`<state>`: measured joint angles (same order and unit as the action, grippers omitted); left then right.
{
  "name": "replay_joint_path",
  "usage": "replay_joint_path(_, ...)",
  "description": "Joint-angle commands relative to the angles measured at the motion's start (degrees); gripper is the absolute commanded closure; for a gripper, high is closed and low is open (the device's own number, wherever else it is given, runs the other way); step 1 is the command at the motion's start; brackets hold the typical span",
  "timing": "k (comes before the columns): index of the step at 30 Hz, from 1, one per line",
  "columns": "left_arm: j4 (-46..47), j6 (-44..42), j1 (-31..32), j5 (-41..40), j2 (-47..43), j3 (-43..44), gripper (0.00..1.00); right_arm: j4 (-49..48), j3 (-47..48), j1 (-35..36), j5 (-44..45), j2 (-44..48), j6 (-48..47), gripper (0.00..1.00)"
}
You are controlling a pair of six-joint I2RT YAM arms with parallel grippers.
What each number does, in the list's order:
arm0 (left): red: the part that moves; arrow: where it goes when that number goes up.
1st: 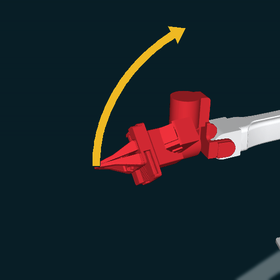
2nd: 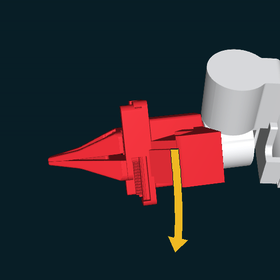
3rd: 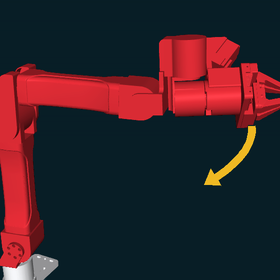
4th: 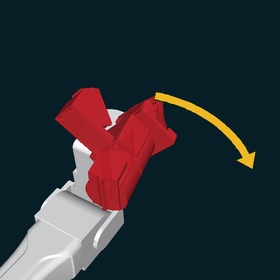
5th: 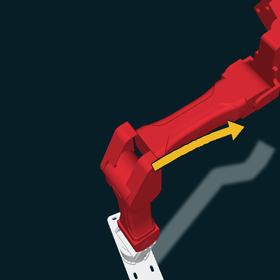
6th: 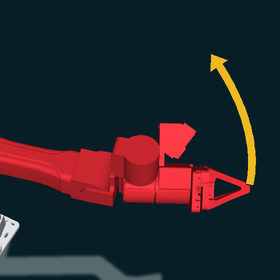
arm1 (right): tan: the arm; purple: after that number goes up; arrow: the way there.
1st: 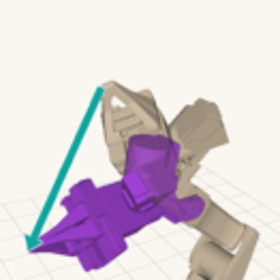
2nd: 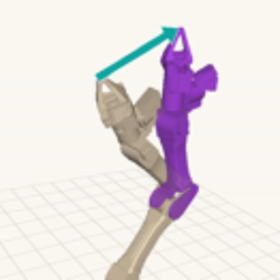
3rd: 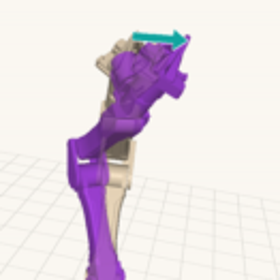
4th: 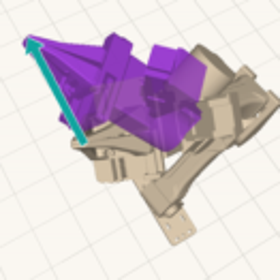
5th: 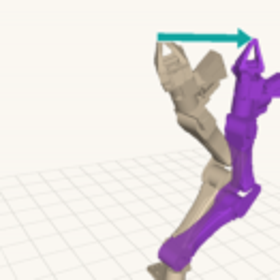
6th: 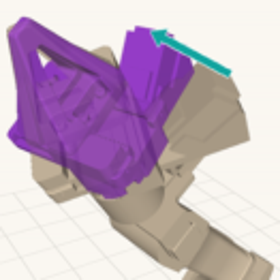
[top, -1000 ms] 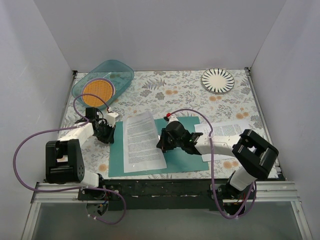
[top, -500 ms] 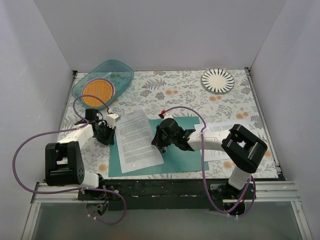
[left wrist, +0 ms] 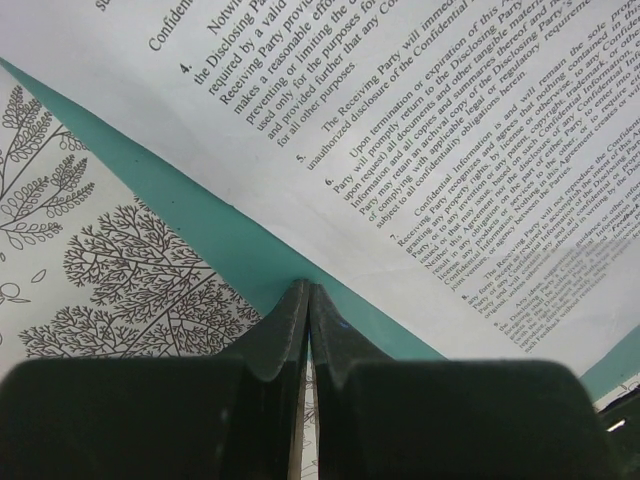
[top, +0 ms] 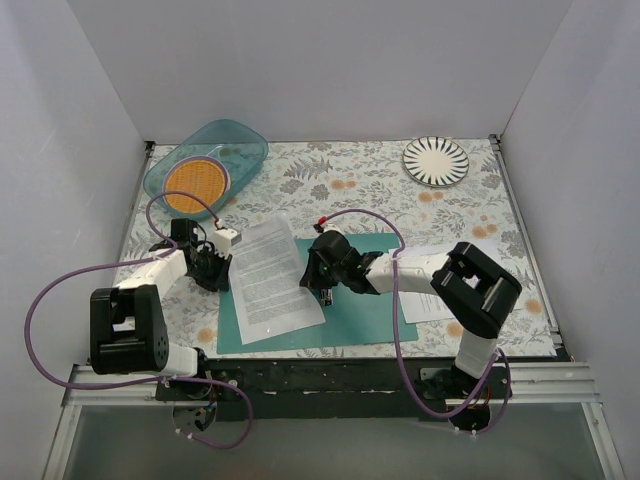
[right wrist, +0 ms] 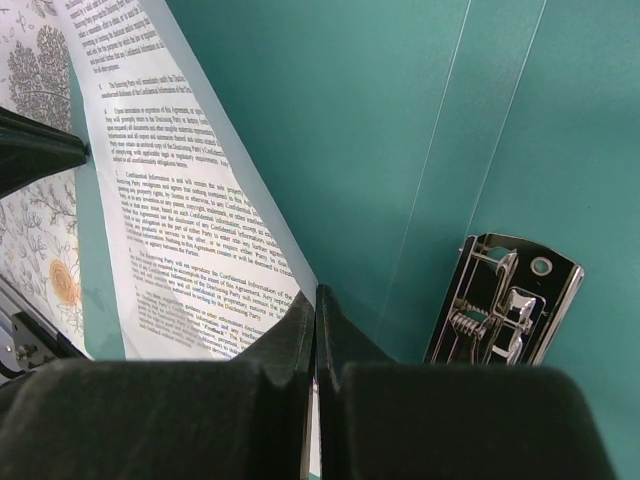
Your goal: Put the files into the folder
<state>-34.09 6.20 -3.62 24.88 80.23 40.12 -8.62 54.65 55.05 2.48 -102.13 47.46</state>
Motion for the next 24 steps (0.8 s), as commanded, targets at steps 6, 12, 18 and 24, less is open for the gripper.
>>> replay_joint_path(6,-0.3,-0.2,-0.1,1.9,-2.2,-0.4,1.00,-0.2,-2.7,1.4,-2.1,5.0,3.0,0.99)
replay_joint_path(12,-3.6,2.2,-0.1,4.0,-2.0,3.5,1.00,0.5,-4.0,2.5,-2.1,5.8,5.5,0.99)
replay_joint_path(18,-11.7,0.1,-1.2,5.1,-2.3,8.8,1.00,0.7,-6.0,2.8,-2.1,5.8,6.5,0.99)
replay_joint_path(24,-14.8,-10.1,-4.0,-0.7,-2.5,6.2,1.00,0.4,-6.7,2.9,-2.1,5.9,6.7,0.99)
